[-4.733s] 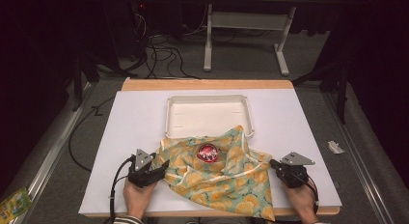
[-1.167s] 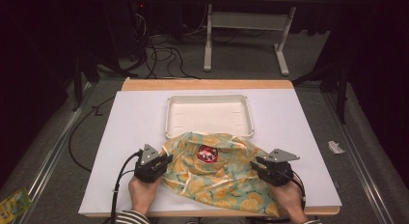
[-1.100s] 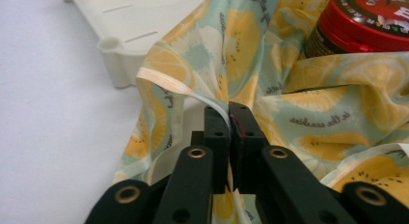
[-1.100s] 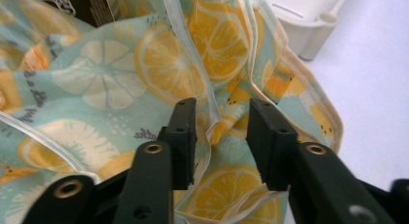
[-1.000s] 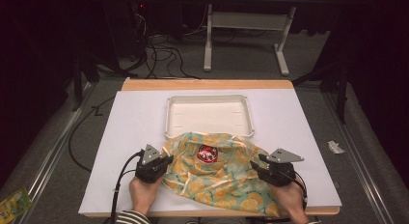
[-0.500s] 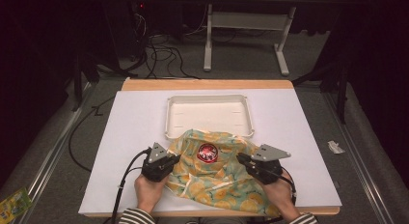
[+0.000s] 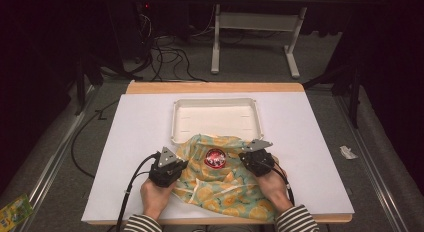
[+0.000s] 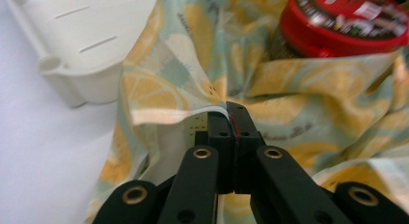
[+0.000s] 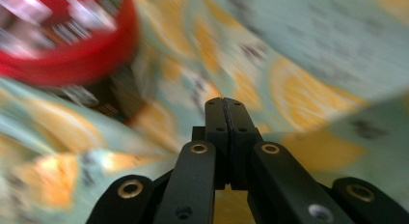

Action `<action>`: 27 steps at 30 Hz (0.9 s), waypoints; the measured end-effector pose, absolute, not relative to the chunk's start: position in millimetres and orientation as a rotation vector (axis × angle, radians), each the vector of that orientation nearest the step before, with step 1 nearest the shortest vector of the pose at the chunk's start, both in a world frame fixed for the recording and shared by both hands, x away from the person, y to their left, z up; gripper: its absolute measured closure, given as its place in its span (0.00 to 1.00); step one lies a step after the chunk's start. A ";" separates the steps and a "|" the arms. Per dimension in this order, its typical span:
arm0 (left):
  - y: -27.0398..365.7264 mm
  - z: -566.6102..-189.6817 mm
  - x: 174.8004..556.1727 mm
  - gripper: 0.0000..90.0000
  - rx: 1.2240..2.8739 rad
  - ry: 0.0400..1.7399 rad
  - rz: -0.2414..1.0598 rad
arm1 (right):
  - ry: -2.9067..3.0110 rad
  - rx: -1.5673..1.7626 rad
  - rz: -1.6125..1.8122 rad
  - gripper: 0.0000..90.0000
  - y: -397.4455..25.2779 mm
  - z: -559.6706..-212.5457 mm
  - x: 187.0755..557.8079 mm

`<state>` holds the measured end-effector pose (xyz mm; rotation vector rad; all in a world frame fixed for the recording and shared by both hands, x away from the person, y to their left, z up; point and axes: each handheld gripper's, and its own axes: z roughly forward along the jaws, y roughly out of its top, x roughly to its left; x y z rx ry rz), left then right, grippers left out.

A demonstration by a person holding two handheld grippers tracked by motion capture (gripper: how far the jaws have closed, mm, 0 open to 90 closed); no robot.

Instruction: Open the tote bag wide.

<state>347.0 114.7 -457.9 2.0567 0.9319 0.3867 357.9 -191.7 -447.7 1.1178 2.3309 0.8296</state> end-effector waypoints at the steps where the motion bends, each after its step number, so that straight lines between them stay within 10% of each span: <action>1: 116.5 -458.3 346.4 1.00 2.071 0.940 0.396 | 2.332 1.129 0.809 1.00 -193.5 -449.1 357.8; 27: 157.0 -472.9 357.0 1.00 2.061 1.148 0.413 | 2.272 1.315 0.876 1.00 -259.9 -463.6 345.9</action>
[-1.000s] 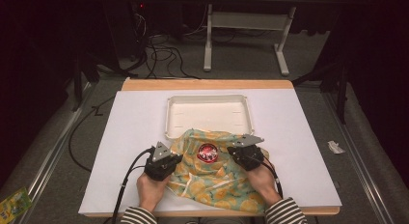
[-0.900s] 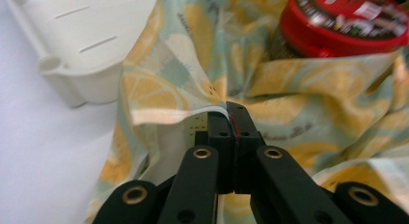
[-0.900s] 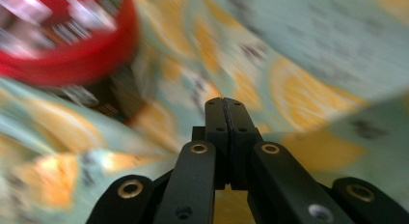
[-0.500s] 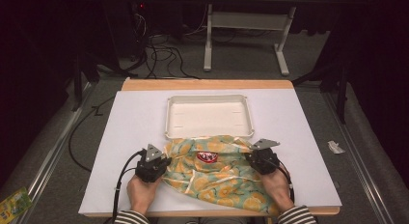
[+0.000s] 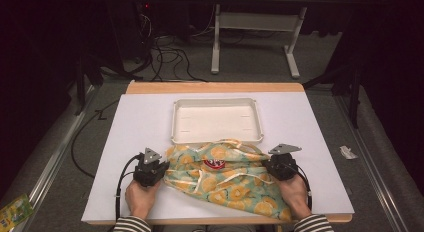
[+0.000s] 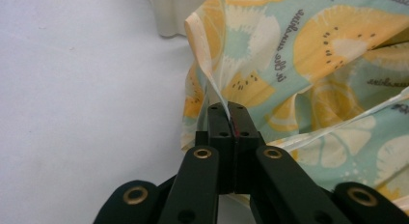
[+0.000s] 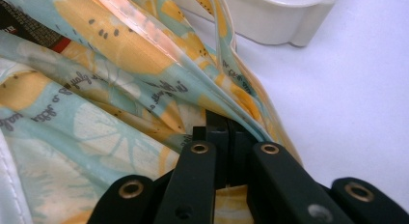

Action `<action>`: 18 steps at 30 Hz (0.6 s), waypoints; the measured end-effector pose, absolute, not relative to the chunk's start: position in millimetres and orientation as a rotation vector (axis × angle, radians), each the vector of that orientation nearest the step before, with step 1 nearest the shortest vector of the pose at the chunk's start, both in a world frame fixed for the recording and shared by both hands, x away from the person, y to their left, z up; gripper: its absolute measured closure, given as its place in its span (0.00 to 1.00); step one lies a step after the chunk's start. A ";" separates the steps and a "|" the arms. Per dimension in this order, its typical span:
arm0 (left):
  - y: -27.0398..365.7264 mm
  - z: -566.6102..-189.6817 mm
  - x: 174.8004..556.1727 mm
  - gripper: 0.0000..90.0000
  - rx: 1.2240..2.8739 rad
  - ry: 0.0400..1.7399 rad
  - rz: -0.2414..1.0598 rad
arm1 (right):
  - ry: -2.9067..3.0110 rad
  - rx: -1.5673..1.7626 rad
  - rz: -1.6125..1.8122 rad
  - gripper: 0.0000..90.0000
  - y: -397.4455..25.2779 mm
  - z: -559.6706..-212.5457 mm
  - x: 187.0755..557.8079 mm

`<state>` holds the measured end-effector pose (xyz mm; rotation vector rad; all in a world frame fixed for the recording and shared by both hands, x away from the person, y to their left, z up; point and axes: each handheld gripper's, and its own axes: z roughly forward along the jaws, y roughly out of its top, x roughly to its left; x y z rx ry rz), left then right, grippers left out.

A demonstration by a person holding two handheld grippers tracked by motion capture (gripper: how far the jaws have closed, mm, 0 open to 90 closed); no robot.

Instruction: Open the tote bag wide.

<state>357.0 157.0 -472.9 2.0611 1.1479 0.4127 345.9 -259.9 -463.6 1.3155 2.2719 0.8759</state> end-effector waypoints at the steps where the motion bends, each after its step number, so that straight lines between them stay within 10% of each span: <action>1: 156.6 -473.2 357.6 1.00 2.058 1.153 0.417 | 2.273 1.314 0.873 1.00 -259.8 -463.4 346.0; 18: 153.2 -447.1 327.1 0.85 1.967 1.011 0.453 | 2.290 1.268 0.883 1.00 -252.2 -458.3 348.4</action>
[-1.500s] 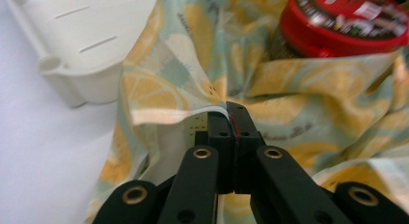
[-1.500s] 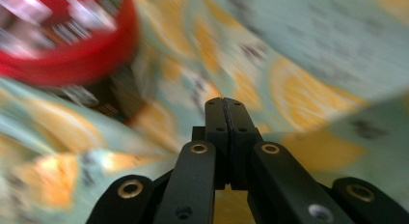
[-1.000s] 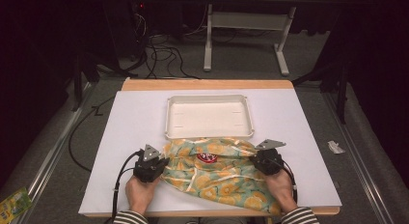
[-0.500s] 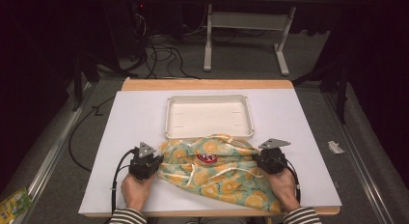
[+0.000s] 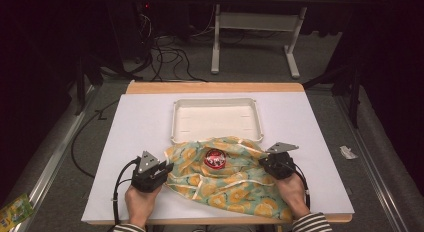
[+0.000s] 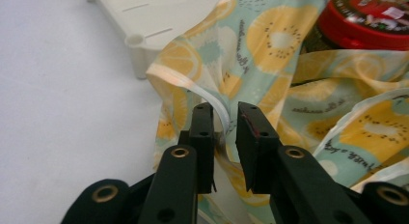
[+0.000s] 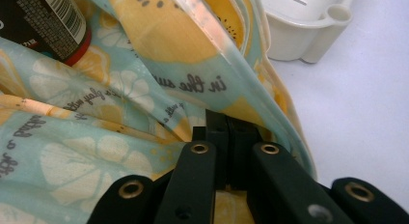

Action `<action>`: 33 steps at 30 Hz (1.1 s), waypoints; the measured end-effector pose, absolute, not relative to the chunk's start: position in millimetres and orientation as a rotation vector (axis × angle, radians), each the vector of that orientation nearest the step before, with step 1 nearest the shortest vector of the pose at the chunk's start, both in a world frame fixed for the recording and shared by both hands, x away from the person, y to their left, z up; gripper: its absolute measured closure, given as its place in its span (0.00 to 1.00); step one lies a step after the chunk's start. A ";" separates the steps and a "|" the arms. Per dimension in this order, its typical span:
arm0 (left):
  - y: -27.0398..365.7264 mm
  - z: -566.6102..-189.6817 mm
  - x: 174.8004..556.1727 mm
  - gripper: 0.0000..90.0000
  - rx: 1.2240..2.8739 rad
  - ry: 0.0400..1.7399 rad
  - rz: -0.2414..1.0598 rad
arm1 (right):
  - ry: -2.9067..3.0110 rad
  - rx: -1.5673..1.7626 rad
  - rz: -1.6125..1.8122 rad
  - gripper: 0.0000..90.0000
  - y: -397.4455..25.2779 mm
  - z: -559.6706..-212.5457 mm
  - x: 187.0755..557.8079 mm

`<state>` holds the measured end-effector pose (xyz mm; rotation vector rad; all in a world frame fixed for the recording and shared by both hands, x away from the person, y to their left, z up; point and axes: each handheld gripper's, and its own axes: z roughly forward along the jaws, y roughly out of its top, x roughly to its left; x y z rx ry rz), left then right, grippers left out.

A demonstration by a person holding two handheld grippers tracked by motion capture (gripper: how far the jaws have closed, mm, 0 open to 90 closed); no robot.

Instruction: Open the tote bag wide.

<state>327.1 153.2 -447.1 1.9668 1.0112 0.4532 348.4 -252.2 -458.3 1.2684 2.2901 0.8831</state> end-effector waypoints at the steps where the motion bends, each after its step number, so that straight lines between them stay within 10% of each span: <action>1: 152.1 -444.7 325.6 0.83 1.969 1.003 0.464 | 2.289 1.267 0.885 1.00 -251.9 -458.2 348.1; 15: 157.4 -432.1 316.7 0.66 1.917 1.034 0.477 | 2.297 1.254 0.875 1.00 -250.1 -453.8 348.1; 23: 150.6 -430.4 308.7 0.96 1.968 0.920 0.426 | 2.298 1.248 0.870 1.00 -249.2 -454.0 347.6; 33: 106.1 -443.1 342.1 0.92 2.069 0.891 0.351 | 2.309 1.234 0.893 1.00 -250.2 -453.3 348.3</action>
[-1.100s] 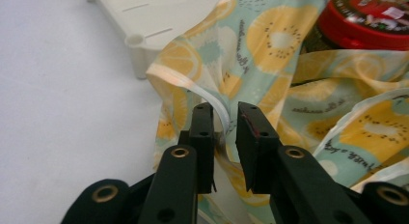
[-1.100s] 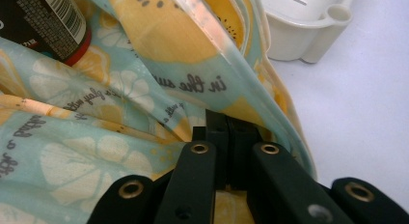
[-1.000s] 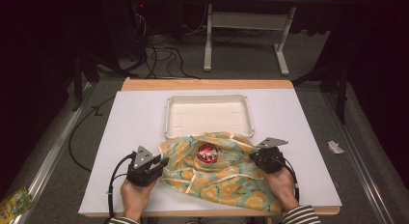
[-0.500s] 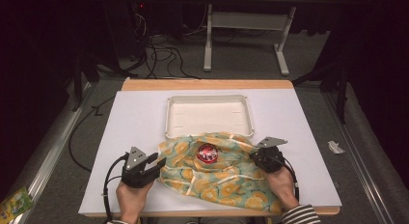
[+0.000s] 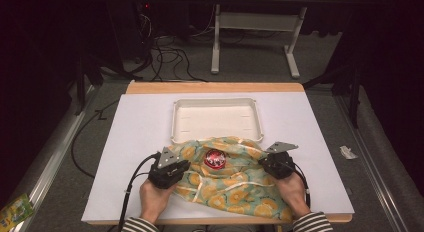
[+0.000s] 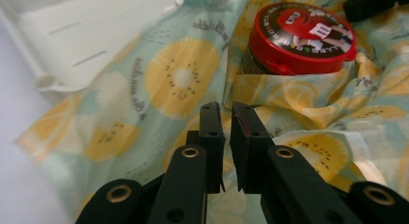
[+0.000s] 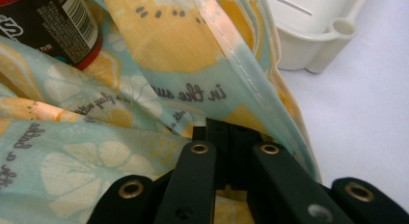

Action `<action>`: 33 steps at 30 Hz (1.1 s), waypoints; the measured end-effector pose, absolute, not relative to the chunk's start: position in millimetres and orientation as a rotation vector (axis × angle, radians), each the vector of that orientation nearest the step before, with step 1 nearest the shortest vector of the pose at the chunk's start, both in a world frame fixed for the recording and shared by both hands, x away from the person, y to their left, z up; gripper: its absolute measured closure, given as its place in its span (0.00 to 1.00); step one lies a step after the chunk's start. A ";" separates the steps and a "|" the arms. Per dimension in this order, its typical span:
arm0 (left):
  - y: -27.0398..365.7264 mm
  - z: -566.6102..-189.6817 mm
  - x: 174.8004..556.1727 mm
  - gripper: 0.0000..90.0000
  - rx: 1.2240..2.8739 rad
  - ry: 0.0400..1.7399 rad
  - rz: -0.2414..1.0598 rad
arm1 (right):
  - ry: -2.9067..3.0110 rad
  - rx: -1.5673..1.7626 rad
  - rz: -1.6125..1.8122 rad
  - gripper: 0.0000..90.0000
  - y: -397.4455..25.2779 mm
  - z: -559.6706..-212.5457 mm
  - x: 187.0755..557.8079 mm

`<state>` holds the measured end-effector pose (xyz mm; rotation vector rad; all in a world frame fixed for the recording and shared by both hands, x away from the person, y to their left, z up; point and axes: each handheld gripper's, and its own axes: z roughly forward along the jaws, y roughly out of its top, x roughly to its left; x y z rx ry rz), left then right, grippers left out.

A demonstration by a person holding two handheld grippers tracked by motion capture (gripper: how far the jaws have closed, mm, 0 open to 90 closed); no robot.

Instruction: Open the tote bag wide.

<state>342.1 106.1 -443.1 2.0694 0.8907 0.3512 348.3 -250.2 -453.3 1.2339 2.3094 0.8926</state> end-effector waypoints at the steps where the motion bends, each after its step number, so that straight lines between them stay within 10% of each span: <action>1: 103.4 -445.1 345.0 0.92 2.081 0.895 0.355 | 2.303 1.245 0.903 1.00 -250.4 -453.7 349.1; 33: 91.1 -464.8 383.7 0.89 2.113 1.025 0.368 | 2.311 1.345 0.918 1.00 -255.9 -460.9 376.7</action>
